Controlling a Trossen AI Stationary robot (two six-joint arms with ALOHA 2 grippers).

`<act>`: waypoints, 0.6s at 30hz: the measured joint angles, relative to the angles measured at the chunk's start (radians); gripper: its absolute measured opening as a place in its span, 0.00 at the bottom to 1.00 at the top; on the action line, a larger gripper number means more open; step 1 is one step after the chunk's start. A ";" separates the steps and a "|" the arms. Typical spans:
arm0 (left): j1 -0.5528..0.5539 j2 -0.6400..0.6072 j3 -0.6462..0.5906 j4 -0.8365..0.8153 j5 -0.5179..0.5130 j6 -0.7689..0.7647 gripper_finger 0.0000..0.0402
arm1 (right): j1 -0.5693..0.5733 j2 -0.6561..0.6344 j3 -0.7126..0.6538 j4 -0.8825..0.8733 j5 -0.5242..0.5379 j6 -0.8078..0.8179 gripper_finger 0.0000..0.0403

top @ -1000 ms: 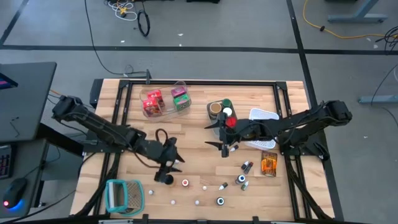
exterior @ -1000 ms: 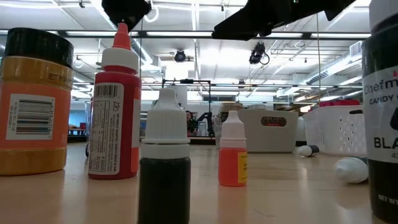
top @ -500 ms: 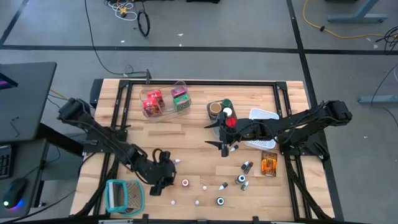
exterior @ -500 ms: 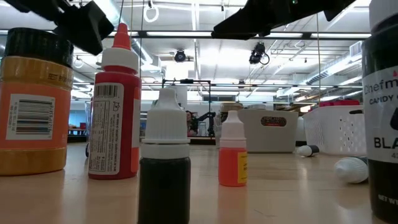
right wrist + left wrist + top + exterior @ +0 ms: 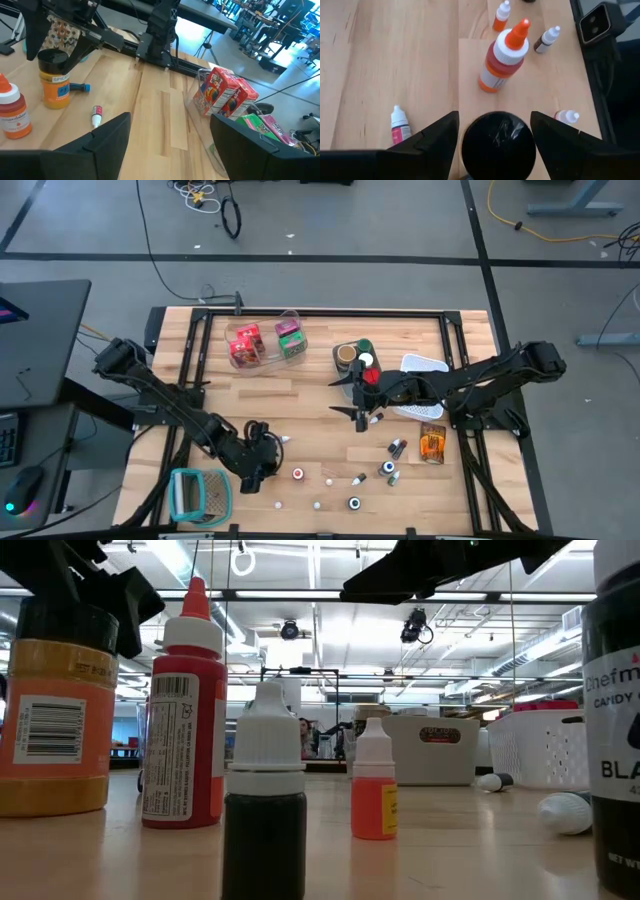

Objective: Pick & Place Kitchen Items
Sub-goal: Put the yellow spice bottle into the gray bin

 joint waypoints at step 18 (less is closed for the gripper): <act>0.000 -0.002 0.002 -0.067 0.045 -0.033 0.55 | 0.000 0.000 0.000 0.000 0.000 0.000 0.70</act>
